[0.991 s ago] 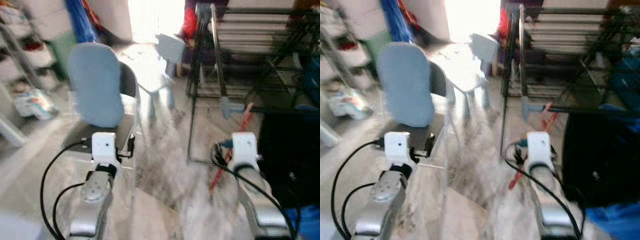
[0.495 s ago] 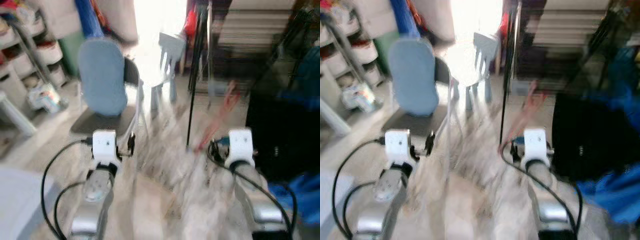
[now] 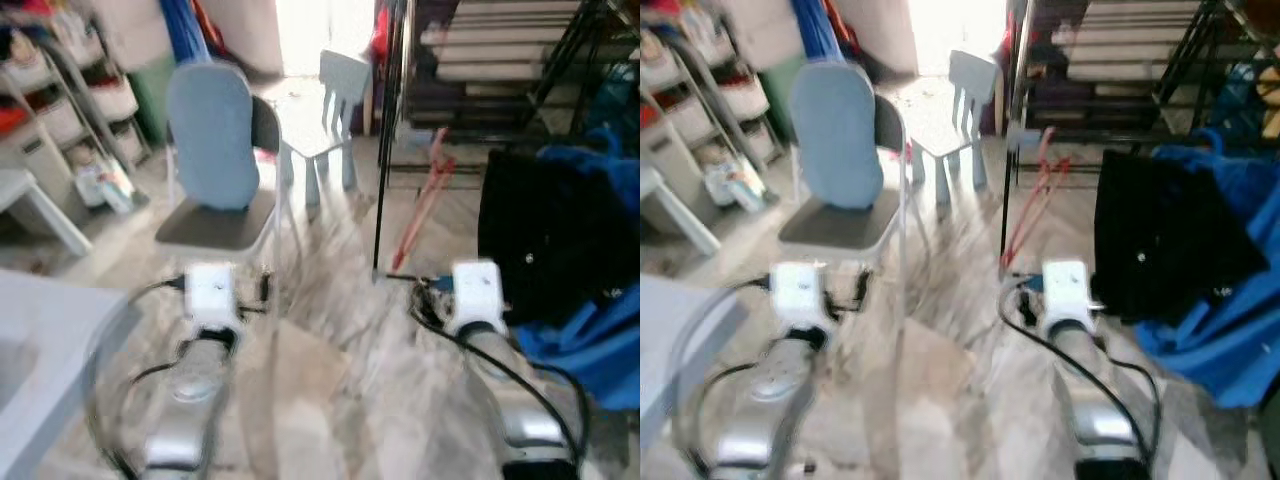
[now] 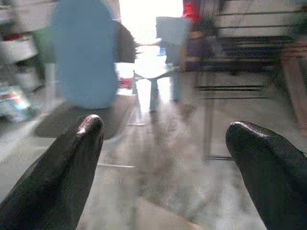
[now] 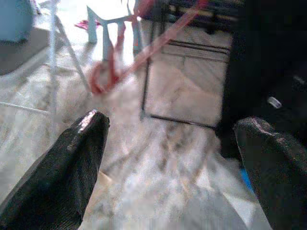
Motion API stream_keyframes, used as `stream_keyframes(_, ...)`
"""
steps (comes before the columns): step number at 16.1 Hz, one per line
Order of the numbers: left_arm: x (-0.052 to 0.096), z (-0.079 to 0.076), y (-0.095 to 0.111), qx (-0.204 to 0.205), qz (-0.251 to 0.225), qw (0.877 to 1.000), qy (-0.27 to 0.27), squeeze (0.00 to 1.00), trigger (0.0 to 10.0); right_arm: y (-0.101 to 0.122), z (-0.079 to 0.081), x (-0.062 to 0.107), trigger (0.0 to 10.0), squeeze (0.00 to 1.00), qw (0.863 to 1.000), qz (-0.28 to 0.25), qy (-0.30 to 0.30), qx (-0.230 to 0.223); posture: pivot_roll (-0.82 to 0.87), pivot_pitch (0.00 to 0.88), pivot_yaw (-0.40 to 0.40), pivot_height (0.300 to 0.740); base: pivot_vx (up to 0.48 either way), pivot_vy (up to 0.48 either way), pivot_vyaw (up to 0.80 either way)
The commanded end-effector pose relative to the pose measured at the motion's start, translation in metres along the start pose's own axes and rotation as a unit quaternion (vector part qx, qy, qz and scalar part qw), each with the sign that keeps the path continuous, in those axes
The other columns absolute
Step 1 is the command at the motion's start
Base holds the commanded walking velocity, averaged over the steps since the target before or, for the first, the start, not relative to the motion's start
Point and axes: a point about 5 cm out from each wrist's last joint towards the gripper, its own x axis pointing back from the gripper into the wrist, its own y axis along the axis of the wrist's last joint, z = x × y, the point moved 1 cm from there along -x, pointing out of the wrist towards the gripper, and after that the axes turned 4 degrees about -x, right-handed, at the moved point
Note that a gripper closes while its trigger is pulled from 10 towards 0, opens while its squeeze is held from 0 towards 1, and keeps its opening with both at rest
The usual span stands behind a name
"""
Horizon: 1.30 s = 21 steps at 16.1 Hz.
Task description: Hang hanger
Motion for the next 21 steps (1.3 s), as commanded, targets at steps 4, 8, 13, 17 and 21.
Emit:
stream_keyframes(4,-0.001,0.005,0.003,-0.008,-0.003,1.0,0.009,0.0,10.0,0.015,0.007,-0.003,10.0,0.0,0.999,-0.026,0.024,-0.005,-0.09,0.0,0.057,0.74,-0.258,0.0,0.0)
stream_keyframes(8,-0.002,0.005,0.003,-0.008,-0.002,1.0,0.011,0.0,10.0,0.017,0.01,-0.004,10.0,0.0,0.999,-0.028,0.035,-0.001,-0.09,0.0,0.055,0.74,-0.256,0.0,0.0)
stream_keyframes(13,-0.004,0.004,0.004,-0.008,-0.002,1.0,0.008,0.0,10.0,0.013,0.015,-0.002,10.0,0.0,0.999,-0.022,0.047,0.005,-0.1,0.0,0.061,0.74,-0.256,0.0,0.0)
stream_keyframes(17,-0.005,0.004,0.005,-0.01,-0.007,1.0,0.01,0.0,10.0,0.013,0.02,-0.004,10.0,0.0,0.998,-0.023,0.056,0.003,-0.09,0.0,0.064,0.74,-0.063,0.0,0.0)
stream_keyframes(21,-0.006,0.007,0.006,-0.011,-0.01,1.0,0.014,0.0,10.0,0.013,0.027,-0.005,10.0,0.0,0.998,-0.024,0.066,-0.001,-0.09,0.0,0.068,0.74,0.0,0.0,0.0)
